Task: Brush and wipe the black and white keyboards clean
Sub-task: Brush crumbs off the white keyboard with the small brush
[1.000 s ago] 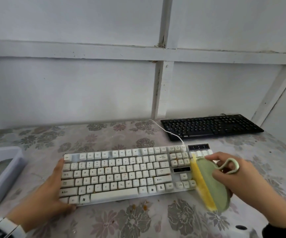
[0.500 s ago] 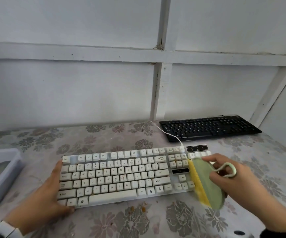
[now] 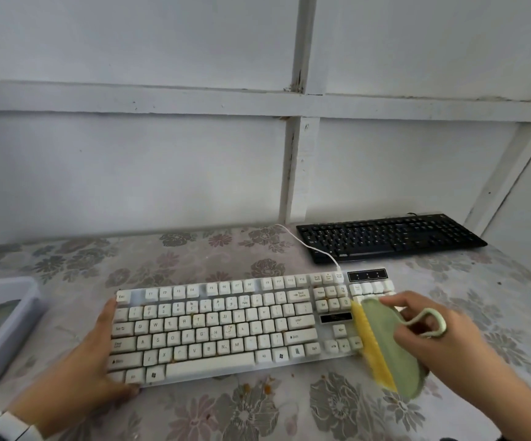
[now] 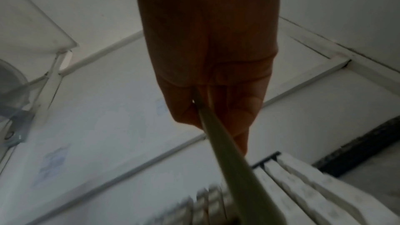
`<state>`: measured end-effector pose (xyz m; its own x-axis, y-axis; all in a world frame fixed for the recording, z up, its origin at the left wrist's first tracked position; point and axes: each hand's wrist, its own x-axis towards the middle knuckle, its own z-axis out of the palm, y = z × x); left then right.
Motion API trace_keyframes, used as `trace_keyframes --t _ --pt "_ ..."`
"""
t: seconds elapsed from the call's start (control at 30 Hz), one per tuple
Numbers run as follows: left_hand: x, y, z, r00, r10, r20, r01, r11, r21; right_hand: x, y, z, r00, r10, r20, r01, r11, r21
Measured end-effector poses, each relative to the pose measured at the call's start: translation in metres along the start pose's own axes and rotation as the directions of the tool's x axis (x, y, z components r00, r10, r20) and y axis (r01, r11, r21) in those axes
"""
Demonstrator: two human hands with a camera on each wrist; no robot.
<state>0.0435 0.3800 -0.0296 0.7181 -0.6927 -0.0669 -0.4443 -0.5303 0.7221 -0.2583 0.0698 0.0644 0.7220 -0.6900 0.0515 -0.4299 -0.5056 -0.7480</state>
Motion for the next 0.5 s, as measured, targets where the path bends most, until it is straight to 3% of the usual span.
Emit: trace_keyframes --t 0.27,0.5 --pt "0.001 -0.001 -0.001 1.0 0.012 0.002 -0.012 1.0 -0.009 0.021 -0.037 0.002 0.978 -0.143 -0.153 0.151 0.988 0.044" --pt "-0.003 0.01 -0.002 1.0 -0.001 -0.014 0.002 0.998 0.063 0.02 -0.021 0.018 0.995 -0.078 -0.058 0.078 0.997 -0.001"
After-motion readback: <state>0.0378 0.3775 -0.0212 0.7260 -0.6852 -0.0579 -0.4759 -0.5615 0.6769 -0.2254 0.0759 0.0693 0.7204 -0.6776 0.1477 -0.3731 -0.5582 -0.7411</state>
